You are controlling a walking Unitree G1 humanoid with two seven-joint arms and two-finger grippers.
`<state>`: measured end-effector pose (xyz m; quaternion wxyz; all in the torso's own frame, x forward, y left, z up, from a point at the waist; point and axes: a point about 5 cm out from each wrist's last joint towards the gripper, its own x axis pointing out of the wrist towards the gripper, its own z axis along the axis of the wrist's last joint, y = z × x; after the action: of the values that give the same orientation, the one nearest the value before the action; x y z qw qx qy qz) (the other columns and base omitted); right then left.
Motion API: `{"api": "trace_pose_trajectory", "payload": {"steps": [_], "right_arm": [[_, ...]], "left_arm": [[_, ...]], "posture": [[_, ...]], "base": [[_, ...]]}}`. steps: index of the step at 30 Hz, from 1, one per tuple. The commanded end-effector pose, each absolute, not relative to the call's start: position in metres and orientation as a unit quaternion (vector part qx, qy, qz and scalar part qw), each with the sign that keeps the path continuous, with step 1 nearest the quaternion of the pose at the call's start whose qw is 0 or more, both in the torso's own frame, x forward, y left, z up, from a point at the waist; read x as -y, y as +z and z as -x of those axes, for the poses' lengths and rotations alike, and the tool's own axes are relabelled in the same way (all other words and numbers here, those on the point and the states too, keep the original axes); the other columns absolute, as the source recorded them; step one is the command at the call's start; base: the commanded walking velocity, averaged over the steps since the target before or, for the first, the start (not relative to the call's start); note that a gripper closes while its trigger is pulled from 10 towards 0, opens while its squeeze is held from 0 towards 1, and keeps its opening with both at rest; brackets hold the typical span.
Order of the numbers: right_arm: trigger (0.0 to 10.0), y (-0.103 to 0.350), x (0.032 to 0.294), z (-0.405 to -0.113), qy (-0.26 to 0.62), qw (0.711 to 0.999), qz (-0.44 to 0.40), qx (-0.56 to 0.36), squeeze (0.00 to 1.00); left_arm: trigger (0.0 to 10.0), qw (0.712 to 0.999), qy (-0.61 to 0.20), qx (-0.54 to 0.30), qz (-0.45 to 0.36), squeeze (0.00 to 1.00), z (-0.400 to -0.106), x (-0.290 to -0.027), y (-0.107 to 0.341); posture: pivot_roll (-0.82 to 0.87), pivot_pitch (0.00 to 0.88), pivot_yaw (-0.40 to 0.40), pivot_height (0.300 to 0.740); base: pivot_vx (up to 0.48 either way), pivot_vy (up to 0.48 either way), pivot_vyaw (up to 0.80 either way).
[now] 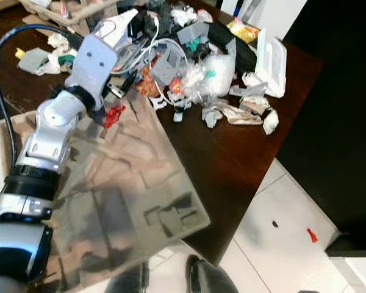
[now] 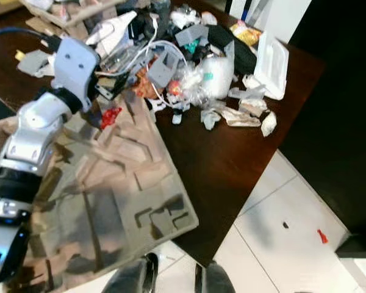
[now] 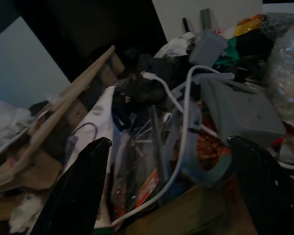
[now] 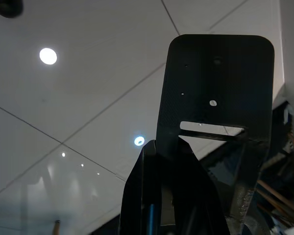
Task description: Picking trash to rubbish bin
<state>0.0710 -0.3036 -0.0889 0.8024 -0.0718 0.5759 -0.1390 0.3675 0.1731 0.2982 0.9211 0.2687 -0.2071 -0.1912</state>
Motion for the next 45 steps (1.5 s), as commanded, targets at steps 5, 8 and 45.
{"api": "trace_pose_trajectory", "payload": {"steps": [5, 8, 45], "right_arm": [[10.0, -0.091, 0.309, -0.044, -0.142, 0.782, 0.074, -0.602, 0.00], [10.0, -0.090, 0.311, -0.040, -0.144, 0.781, 0.075, -0.603, 0.00], [10.0, -0.089, 0.308, -0.058, -0.143, 0.793, 0.076, -0.587, 0.00]], "left_arm": [[10.0, 0.916, -0.214, 0.214, -0.264, 0.00, -0.367, -0.160, 0.296], [10.0, 0.917, -0.218, 0.212, -0.260, 0.00, -0.367, -0.155, 0.292], [0.0, 0.922, -0.154, 0.221, -0.278, 0.00, -0.368, -0.179, 0.305]], "posture": [[0.00, 0.445, -0.068, 0.740], [-0.01, 0.452, -0.071, 0.740], [0.01, 0.402, -0.073, 0.740]], "base": [[0.000, 0.000, 0.00], [0.000, 0.000, 0.00], [0.000, 0.000, 0.00]]}}
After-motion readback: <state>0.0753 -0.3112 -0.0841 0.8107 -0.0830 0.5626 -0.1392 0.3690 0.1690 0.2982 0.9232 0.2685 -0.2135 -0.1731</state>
